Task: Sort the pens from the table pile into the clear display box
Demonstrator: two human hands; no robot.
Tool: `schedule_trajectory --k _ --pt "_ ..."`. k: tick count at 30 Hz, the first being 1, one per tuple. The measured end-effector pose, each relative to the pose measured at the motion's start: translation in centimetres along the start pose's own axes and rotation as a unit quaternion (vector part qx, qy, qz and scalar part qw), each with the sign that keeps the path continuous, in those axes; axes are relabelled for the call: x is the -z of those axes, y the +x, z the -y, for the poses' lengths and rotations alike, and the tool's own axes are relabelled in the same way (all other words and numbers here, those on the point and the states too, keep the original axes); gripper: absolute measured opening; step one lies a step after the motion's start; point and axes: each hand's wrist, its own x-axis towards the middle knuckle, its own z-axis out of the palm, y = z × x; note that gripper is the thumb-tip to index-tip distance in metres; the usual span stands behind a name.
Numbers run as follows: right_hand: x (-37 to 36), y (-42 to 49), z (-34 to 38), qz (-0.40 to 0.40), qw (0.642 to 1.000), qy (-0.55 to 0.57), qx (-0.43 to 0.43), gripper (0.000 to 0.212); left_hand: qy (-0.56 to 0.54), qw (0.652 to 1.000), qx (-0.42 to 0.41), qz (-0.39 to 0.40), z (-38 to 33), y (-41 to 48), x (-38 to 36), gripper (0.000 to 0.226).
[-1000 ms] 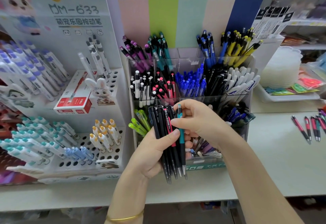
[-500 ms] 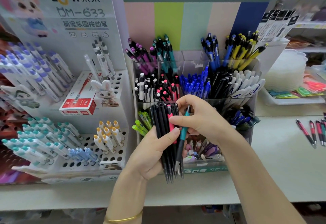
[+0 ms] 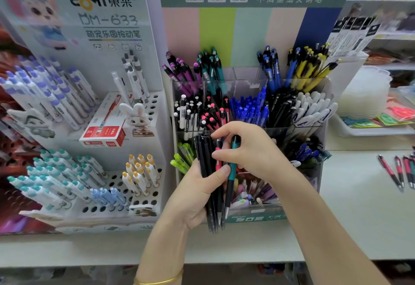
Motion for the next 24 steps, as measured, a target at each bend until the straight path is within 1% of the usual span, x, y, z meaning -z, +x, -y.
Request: schedule_trajectory --k 4,7,9,12,14,15,16,17,18,19,20,21,22,24 --pt "0.1 0.0 -0.1 0.005 0.996 0.078 -0.033 0.027 0.028 0.999 -0.029 -0.011 -0.4 0.2 0.0 0.049" --pt "0.2 0.2 0.0 0.01 0.99 0.125 -0.064 0.032 0.034 0.998 -0.041 -0.023 -0.5 0.3 0.2 0.054" --pt "0.5 0.6 0.2 0.008 0.984 0.151 -0.094 0.029 0.034 0.998 -0.047 -0.031 -0.5 0.4 0.3 0.056" --pt "1.1 0.9 0.3 0.025 0.979 0.177 -0.099 0.022 0.033 0.998 -0.052 -0.035 -0.8 0.4 0.4 0.048" --pt "1.7 1.0 0.5 0.038 0.976 0.194 -0.089 0.022 0.025 0.997 -0.056 -0.049 -1.0 0.4 0.5 0.029" --pt "2.2 1.1 0.8 0.026 0.975 0.206 -0.083 0.023 0.017 0.996 -0.061 -0.06 -1.0 0.5 0.7 0.018" --pt "2.7 1.2 1.0 -0.01 0.974 0.215 -0.073 0.022 0.007 0.995 -0.068 -0.073 -1.1 0.6 0.9 0.012" --pt "3.2 1.4 1.3 -0.067 0.974 0.211 -0.053 0.02 -0.002 0.994 -0.074 -0.086 -1.1 0.8 1.2 0.009" --pt "3.8 1.7 1.5 -0.137 0.973 0.184 -0.022 0.019 -0.007 0.992 -0.079 -0.097 -1.2 0.9 1.4 0.009" --pt "4.2 2.0 1.8 -0.204 0.969 0.141 0.018 0.02 -0.01 0.991 -0.084 -0.106 -1.3 1.0 1.6 0.01" --pt "4.5 2.3 2.1 -0.256 0.96 0.093 0.058 0.022 -0.012 0.99 -0.088 -0.111 -1.4 1.1 1.8 0.01" --pt "4.6 2.6 2.3 -0.286 0.953 0.047 0.089 0.024 -0.013 0.989 -0.092 -0.112 -1.5 1.2 1.8 0.01" --pt "4.4 2.8 2.4 -0.298 0.948 0.007 0.108 0.026 -0.013 0.989 -0.094 -0.11 -1.6 1.2 1.8 0.011" --pt "3.5 3.3 2.5 -0.293 0.946 -0.055 0.129 0.027 -0.014 0.99 -0.096 -0.102 -1.7 1.3 1.7 0.01"
